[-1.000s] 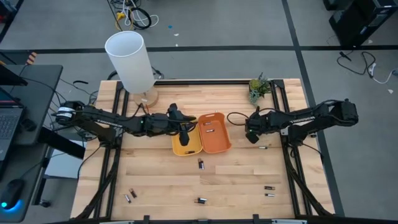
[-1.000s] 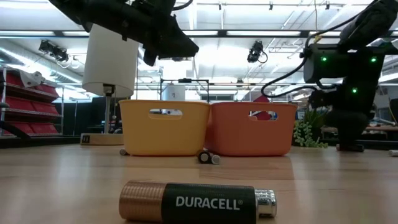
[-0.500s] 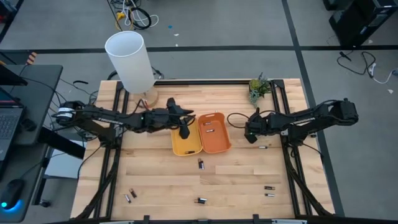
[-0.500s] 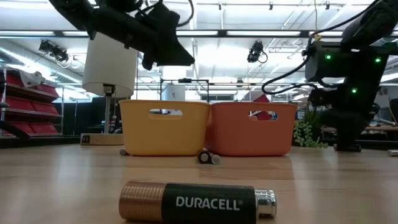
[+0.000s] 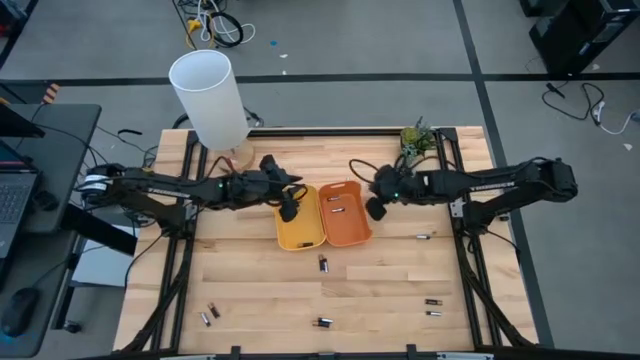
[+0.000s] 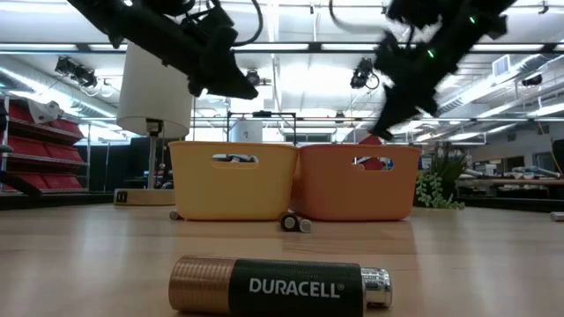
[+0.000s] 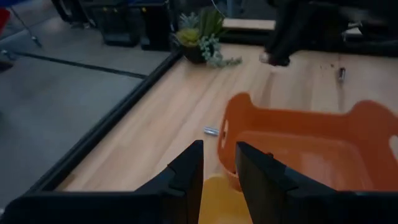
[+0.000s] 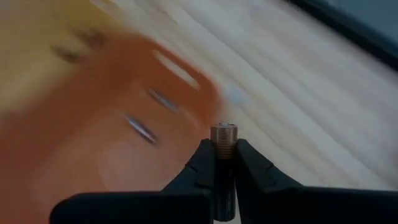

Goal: Sort batteries
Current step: Put the middle right black battery into the yellow bin

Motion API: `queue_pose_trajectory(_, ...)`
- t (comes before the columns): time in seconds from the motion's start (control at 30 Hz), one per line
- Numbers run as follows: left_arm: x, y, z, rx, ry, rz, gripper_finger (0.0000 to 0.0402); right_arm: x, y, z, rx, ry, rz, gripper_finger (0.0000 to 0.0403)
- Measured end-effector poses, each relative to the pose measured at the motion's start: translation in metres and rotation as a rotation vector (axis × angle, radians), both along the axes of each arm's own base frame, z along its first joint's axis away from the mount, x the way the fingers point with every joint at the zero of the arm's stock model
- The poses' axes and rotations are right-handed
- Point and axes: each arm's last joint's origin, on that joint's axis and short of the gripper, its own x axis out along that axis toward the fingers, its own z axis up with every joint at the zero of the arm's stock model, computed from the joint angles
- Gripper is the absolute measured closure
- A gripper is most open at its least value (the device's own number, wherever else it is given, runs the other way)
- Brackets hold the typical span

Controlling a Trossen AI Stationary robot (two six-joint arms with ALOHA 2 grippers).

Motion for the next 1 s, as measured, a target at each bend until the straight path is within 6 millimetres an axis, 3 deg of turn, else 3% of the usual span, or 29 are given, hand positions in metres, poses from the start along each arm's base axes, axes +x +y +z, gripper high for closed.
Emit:
queue_pose_trajectory(0.23,-0.015,-0.005,0.007,-0.059,-0.019,0.152,0.0291,0.055,0.025,0.022,-0.079,-0.242,0.318,0.0379)
queue_pose_trajectory(0.4,-0.032,-0.019,-0.004,-0.186,0.115,0.193,0.0291,0.081,0.041,0.013,-0.128,-0.257,0.417,0.0370)
queue_pose_trajectory(0.6,-0.046,-0.030,-0.017,-0.165,0.268,0.249,0.0291,0.116,0.038,0.006,-0.123,-0.261,0.439,0.0366)
queue_pose_trajectory(0.77,-0.053,-0.049,-0.022,-0.131,0.361,0.167,0.0291,0.143,0.035,-0.002,-0.141,-0.236,0.457,0.0359)
queue_pose_trajectory(1.0,-0.068,-0.090,-0.041,-0.144,0.313,0.090,0.0291,0.161,0.030,-0.005,-0.190,-0.187,0.491,0.0302)
